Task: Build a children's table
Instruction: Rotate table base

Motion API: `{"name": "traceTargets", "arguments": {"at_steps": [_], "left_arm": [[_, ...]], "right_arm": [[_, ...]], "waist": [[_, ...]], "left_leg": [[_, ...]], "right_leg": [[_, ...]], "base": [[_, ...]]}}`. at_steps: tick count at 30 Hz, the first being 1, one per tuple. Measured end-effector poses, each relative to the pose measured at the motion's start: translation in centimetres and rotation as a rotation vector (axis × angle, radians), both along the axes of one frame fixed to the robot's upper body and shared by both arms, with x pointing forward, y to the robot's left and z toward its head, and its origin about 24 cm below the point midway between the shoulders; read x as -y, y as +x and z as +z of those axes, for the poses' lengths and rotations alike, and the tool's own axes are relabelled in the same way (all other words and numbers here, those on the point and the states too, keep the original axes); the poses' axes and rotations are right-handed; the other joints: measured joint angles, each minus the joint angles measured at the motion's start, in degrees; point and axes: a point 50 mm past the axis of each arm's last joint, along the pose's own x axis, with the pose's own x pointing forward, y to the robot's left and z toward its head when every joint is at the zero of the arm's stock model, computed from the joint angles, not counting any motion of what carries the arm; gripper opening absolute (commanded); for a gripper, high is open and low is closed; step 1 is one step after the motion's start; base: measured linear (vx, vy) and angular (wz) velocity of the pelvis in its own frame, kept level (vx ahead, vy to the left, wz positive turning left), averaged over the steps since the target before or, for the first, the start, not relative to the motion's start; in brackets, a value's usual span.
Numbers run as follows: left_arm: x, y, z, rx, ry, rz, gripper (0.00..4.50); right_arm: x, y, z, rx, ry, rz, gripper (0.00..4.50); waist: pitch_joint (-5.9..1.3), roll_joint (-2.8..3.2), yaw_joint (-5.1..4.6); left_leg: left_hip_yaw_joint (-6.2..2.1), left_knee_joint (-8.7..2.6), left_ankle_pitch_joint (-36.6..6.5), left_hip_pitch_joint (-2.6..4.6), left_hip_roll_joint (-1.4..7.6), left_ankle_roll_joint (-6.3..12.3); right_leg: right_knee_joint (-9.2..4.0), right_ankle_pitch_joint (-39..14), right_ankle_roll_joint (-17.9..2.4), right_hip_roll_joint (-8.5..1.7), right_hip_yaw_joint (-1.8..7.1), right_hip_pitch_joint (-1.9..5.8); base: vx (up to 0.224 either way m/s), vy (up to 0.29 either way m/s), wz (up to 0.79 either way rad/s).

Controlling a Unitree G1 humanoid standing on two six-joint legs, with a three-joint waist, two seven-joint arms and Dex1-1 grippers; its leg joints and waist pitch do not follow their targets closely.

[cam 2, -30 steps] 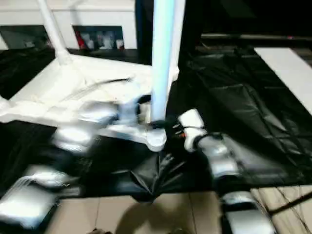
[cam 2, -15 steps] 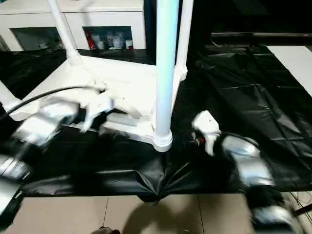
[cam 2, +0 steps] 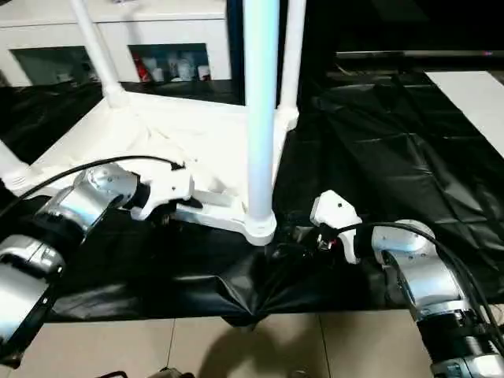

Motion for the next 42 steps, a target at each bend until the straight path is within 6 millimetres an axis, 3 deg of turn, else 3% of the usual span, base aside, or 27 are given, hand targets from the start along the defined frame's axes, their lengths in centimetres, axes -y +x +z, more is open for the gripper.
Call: {"name": "traceTargets", "arguments": {"at_steps": [8,17,23,34,42], "left_arm": [[0.6,0.3,-0.6,-0.009,0.012,0.029,1.94],[0.6,0.3,-1.5,-0.015,0.044,0.065,1.46],[1.2,0.3,-1.5,-0.084,0.045,0.067,1.10],[1.5,-0.5,-2.2,-0.200,-0.047,0.155,0.56],[1.2,-2.4,-2.9,-0.174,-0.144,0.169,0.30]], "right_arm": [[-0.2,-0.2,0.0,-0.015,0.005,0.001,3.25],[-0.2,-0.3,-0.1,-0.019,0.004,0.007,3.25],[-0.1,-0.4,-0.2,-0.022,0.004,0.000,3.25],[-1.1,0.2,-0.9,0.023,0.036,-0.088,3.25],[-1.6,0.7,-1.8,0.029,0.078,-0.191,3.25]], "waist": [[-0.01,0.03,0.38],[-0.05,0.13,0.39],[-0.30,0.54,0.33],[-0.63,0.75,-1.05],[-0.89,0.34,-1.63]], "left_leg": [[-0.01,0.00,0.00,0.00,0.01,0.01],[-0.02,0.01,-0.01,-0.01,0.00,0.02],[-0.02,0.01,-0.07,-0.01,-0.08,0.11],[-0.02,0.00,-0.07,0.13,-0.12,0.12],[-0.03,-0.11,-0.07,0.19,-0.10,0.11]], "right_leg": [[0.02,0.00,0.00,0.00,0.00,0.00],[-0.02,0.00,0.00,0.00,0.00,0.00],[-0.15,0.00,0.00,-0.05,0.03,0.04],[-0.14,0.00,0.00,-0.05,0.09,0.11],[-0.17,-0.01,0.01,-0.03,0.08,0.08]], "base": [[0.000,0.000,0.00],[0.000,0.000,0.00],[0.000,0.000,0.00],[0.000,0.000,0.00],[0.000,0.000,0.00]]}}
